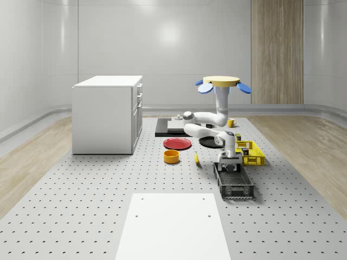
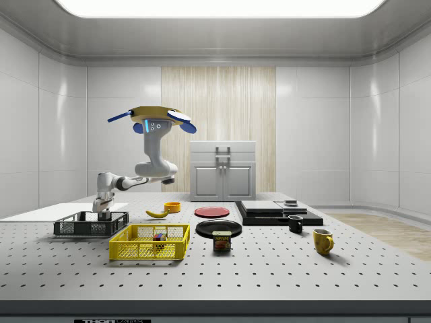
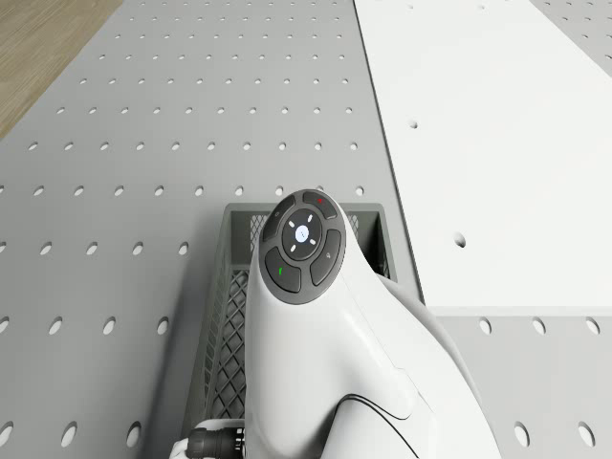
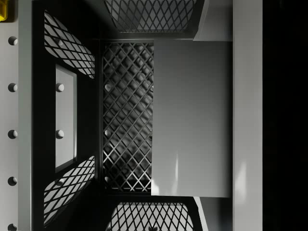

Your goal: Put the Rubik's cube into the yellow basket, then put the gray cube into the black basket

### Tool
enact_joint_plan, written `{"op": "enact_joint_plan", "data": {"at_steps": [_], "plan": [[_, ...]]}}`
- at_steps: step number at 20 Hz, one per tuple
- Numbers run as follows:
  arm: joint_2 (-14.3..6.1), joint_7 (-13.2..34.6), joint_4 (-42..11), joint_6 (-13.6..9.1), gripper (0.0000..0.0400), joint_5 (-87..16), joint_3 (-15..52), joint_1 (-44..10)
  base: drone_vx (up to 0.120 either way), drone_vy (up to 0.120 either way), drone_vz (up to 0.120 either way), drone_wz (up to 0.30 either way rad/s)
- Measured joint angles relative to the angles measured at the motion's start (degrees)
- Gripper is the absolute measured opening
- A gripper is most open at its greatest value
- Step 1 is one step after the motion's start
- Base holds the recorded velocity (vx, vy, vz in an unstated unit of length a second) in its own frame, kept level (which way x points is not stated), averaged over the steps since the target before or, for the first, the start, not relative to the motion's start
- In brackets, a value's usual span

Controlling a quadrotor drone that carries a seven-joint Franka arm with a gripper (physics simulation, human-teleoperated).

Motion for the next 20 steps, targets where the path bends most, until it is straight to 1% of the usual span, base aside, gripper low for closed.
{"op": "enact_joint_plan", "data": {"at_steps": [5, 7, 8, 10, 14, 20], "plan": [[0.25, -0.01, 1.15, 1.28, 0.0252, -2.86, -3.07, -0.64, 0.0, 0.0, 0.0, 0.0], [0.39, -0.01, 1.47, 1.55, 0.031, -3.58, -3.83, -0.8, 0.0, 0.0, 0.0, 0.0], [0.45, -0.01, 1.59, 1.64, 0.033, -3.86, -4.12, -0.85, 0.0, 0.0, 0.0, 0.0], [0.54, -0.03, 1.59, 1.56, 0.0357, -3.9, -4.13, -0.82, 0.0, 0.0, 0.0, 0.0], [0.56, -0.07, 0.85, 0.64, 0.0384, -2.37, -2.4, -0.33, 0.0, 0.0, 0.0, 0.0], [0.49, -0.07, -0.16, -0.62, 0.0396, 0.14, 0.34, 0.27, 0.0, 0.0, 0.0, 0.0]]}}
